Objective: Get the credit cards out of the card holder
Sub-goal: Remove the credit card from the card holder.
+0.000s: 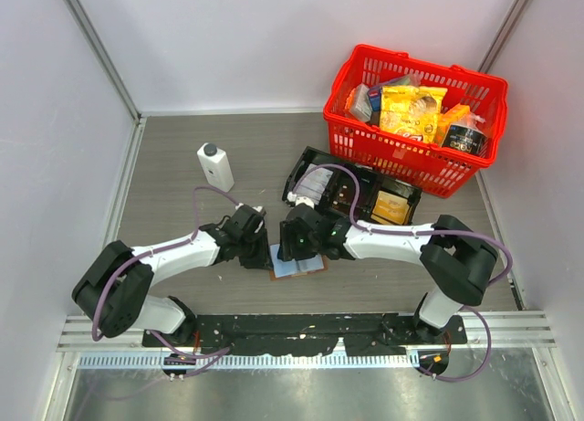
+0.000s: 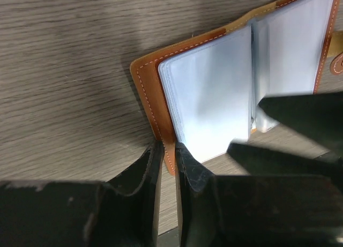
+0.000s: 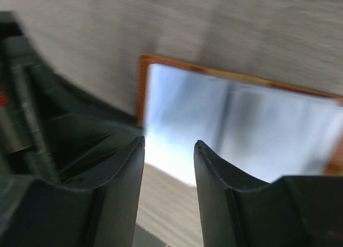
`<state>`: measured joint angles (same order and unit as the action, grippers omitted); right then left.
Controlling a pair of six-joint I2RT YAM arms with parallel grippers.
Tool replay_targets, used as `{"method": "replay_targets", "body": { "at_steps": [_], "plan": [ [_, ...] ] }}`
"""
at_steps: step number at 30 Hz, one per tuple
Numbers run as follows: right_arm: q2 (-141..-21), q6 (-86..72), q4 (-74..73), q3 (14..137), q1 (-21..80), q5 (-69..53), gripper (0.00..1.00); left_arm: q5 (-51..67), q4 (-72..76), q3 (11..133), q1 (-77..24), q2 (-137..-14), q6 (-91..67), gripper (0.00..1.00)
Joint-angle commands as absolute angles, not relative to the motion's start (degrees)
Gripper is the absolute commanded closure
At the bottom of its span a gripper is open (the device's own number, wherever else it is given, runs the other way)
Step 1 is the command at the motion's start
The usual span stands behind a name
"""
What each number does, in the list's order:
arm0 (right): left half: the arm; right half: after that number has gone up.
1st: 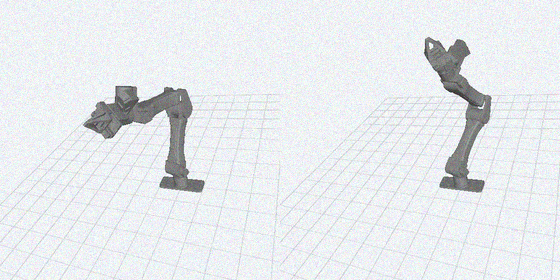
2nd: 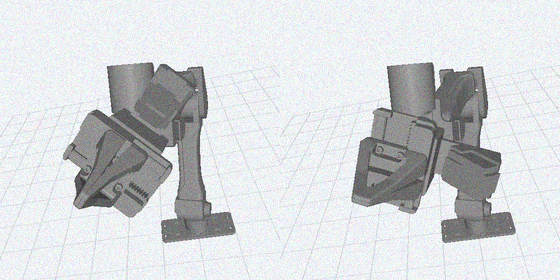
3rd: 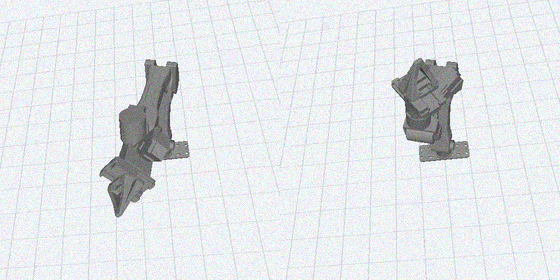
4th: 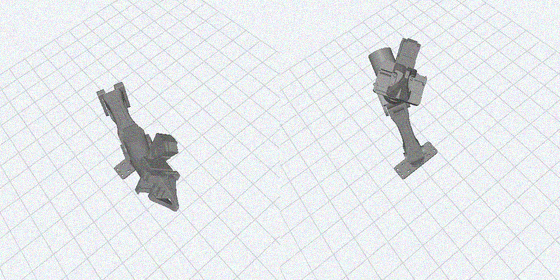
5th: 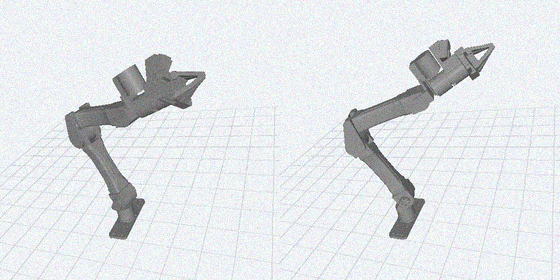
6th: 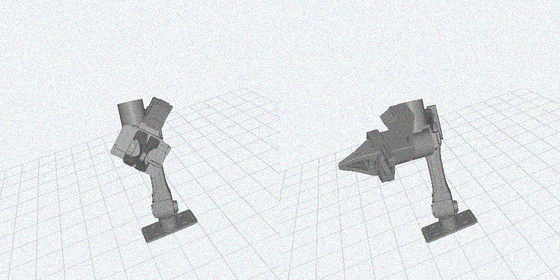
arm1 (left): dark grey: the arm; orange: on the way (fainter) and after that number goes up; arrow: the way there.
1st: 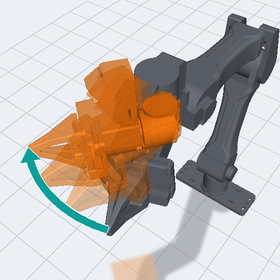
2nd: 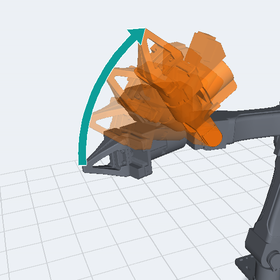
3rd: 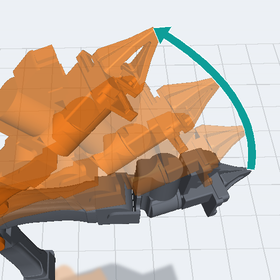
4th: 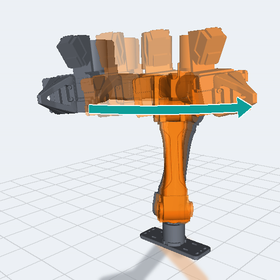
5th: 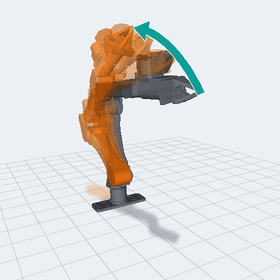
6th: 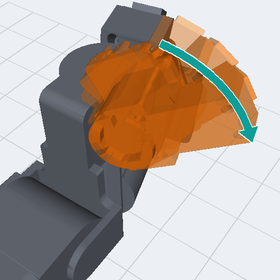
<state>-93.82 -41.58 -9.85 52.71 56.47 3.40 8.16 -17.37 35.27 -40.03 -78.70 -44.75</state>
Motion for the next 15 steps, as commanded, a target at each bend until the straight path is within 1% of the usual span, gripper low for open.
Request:
{"method": "replay_targets", "body": {
  "at_steps": [1, 3, 5, 6, 7, 8, 10, 12, 15],
  "plan": [
    [-90.88, -43.42, -2.20, 55.02, 57.39, -6.58, 0.55, 9.49, -15.12, 34.01, -40.17, -79.89, -45.09, 0.81],
    [-90.44, -43.42, -1.93, 55.63, 57.74, -6.86, 0.55, 9.58, -14.77, 33.93, -40.17, -80.07, -45.26, 0.81],
    [-89.65, -43.07, -4.64, 56.34, 58.01, -2.92, 0.54, 9.58, -14.68, 33.84, -40.17, -80.16, -45.44, 0.81],
    [-89.39, -43.15, -8.23, 56.51, 58.01, 3.02, 0.53, 9.58, -14.68, 33.75, -40.25, -80.16, -45.44, 0.81],
    [-88.78, -43.07, -10.00, 56.51, 58.01, 5.42, 0.50, 9.58, -14.68, 33.75, -40.17, -80.16, -45.53, 0.81],
    [-88.16, -43.24, -14.02, 56.69, 58.01, 10.58, 0.45, 9.49, -14.68, 33.66, -40.17, -80.07, -45.53, 0.81],
    [-87.89, -43.59, -19.13, 56.86, 58.01, 16.92, 0.41, 9.58, -14.68, 33.58, -40.25, -79.81, -45.53, 0.81],
    [-87.98, -43.59, -22.04, 56.78, 57.75, 20.37, 0.39, 9.49, -14.77, 33.57, -40.25, -79.80, -45.53, 0.82],
    [-88.59, -43.24, -22.59, 56.25, 57.04, 21.27, 0.37, 9.41, -14.77, 33.66, -40.17, -79.63, -45.62, 0.82]
  ]
}}
